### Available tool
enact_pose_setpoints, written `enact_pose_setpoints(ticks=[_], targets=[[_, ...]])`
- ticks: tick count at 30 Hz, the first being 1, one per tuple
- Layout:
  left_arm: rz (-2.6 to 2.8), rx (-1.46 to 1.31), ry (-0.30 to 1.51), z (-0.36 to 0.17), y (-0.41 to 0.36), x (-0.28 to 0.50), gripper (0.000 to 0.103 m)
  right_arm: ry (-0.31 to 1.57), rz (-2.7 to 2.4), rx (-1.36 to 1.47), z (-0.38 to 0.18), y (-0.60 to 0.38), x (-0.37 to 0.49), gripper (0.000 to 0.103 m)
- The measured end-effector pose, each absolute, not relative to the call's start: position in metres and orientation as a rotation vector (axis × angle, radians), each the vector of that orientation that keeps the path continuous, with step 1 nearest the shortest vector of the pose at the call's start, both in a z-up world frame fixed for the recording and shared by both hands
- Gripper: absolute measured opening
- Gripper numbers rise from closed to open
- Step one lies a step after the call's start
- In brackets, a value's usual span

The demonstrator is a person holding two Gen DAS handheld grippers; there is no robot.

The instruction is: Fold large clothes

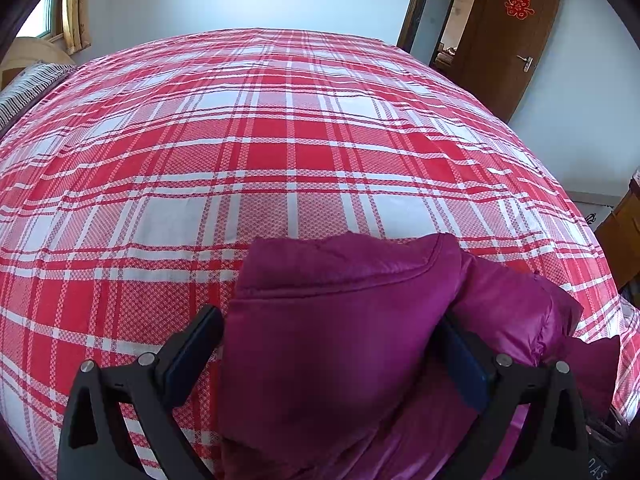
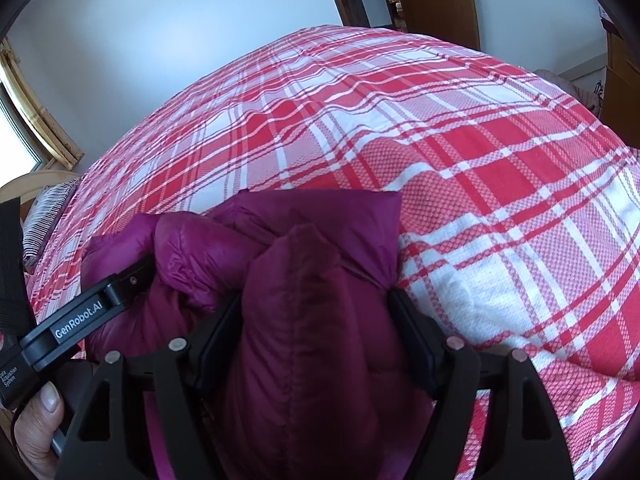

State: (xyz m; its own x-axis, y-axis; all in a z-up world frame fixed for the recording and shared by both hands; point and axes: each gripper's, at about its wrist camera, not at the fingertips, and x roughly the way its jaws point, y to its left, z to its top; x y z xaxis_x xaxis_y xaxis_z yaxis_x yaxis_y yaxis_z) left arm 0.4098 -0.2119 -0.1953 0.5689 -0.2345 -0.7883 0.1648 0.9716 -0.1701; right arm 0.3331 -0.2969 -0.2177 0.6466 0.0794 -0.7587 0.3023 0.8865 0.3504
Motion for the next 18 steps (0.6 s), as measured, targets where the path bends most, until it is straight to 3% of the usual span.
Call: enact_pose_setpoints(ticks=[7,12,18], targets=[[-0.270,-0.120,0.950,-0.188,-0.197,0.399,0.102,0.852,-0.123,0.485,-0.218,-0.298,0.331,0.079],[-0.386,-0.136,0.862,-0.165,-0.163,0.342,0.102,0.843,-0.071,0.524,-0.211,-0.304,0.325,0.079],[-0.497,-0.322,0.884,-0.190,-0.129,0.301,0.102,0.702,-0.060,0.634,-0.194,-0.349,0.289,0.079]])
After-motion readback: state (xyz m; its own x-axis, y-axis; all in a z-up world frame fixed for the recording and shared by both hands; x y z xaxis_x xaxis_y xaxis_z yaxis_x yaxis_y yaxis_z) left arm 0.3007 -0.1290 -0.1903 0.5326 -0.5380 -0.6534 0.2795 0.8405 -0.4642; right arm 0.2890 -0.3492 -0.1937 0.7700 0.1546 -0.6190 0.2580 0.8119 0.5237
